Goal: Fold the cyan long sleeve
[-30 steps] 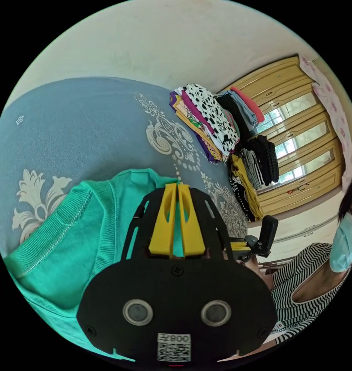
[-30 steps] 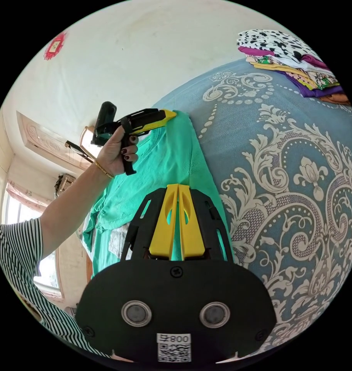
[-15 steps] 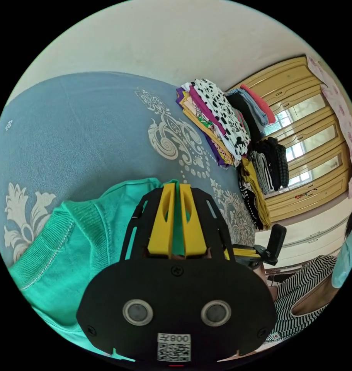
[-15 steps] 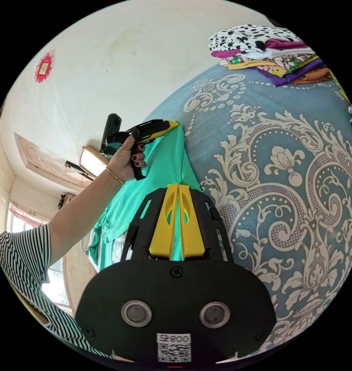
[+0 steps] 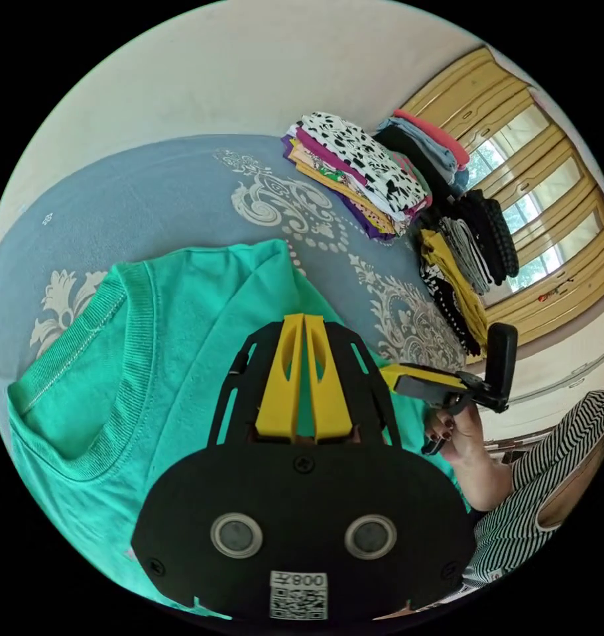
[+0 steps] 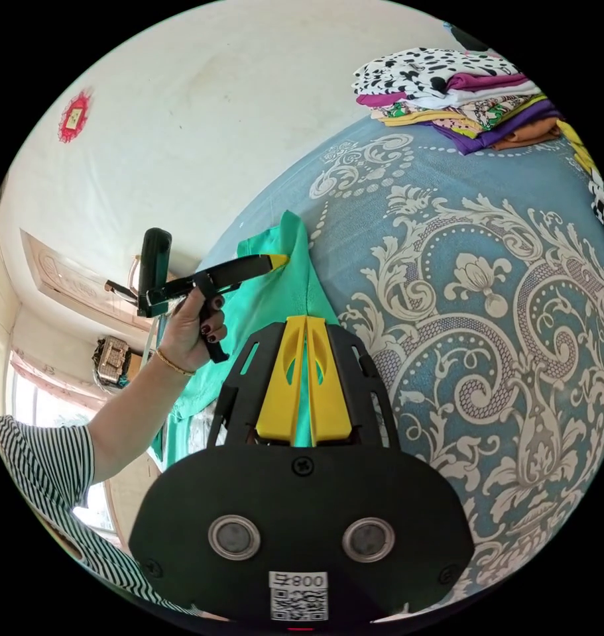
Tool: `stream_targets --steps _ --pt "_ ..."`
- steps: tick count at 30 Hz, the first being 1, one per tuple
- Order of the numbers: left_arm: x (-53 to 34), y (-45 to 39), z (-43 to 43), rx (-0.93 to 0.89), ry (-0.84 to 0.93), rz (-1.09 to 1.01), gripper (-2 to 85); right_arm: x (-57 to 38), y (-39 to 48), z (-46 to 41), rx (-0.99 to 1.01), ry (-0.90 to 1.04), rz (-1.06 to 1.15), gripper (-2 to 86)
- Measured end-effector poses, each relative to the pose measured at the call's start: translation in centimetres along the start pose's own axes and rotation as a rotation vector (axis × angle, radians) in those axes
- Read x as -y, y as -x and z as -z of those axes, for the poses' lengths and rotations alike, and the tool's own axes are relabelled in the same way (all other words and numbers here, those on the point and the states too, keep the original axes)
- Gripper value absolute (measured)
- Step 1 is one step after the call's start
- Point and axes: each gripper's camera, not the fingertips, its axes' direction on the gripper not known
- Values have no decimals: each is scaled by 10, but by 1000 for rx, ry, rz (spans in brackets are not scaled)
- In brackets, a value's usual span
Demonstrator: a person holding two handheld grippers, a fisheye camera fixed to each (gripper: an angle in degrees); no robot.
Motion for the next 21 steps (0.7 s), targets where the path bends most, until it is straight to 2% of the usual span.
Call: stream_targets --steps 2,5,8,10,13,17,20,21 --pt "-22 -14 15 2 1 -15 2 0 6 3 -2 -16 7 0" --pt "-60 -25 20 69 122 -13 2 -2 21 7 -30 -46 29 0" --pt "-103 -27 60 53 77 60 2 1 33 -2 -40 15 36 0" --pt "-139 -29 106 80 -17 108 2 0 41 0 -38 0 37 0" --pt "-217 -24 183 178 -116 225 2 0 58 0 -43 -15 64 0" --pt "-334 1 262 372 -85 496 2 1 90 -10 -94 28 108 0" --pt "-405 17 295 342 -43 642 3 1 109 -19 -100 63 115 0" --pt "-428 13 314 303 -98 652 3 1 117 -20 -101 62 117 0"
